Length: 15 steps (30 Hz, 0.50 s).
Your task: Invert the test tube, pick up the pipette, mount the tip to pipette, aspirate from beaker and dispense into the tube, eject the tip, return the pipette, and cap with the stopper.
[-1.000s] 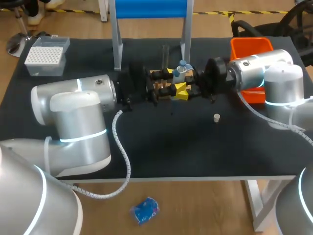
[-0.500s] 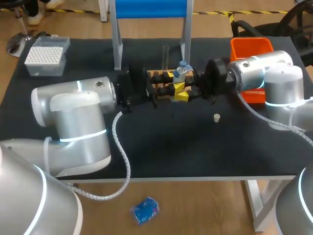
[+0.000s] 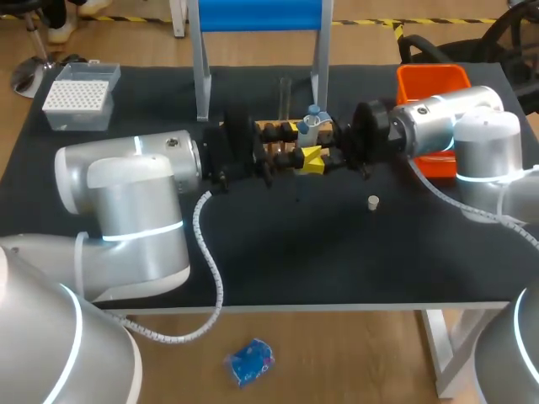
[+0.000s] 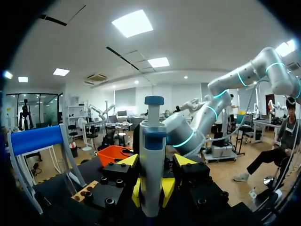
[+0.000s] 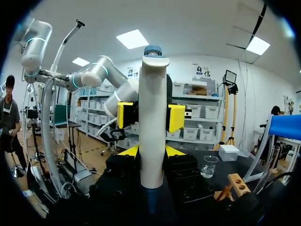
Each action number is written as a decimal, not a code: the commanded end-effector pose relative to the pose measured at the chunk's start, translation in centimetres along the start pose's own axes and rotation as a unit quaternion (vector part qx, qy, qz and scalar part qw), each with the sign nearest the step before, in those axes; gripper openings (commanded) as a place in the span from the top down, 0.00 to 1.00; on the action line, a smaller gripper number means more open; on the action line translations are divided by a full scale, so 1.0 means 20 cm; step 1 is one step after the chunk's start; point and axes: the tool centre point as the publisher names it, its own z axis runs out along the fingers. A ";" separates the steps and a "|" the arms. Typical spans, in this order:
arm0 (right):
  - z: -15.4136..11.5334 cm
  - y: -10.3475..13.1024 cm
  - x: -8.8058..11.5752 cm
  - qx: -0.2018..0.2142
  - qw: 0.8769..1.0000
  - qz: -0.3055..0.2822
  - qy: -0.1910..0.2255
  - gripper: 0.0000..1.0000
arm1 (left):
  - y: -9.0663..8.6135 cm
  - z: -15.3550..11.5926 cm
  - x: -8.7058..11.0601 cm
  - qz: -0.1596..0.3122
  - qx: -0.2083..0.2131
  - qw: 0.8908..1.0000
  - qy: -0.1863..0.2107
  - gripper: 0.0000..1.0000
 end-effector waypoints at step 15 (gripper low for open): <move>-0.01 0.00 0.00 0.001 1.000 0.001 0.000 1.00 | 0.01 0.01 0.01 -0.004 -0.004 1.000 0.004 1.00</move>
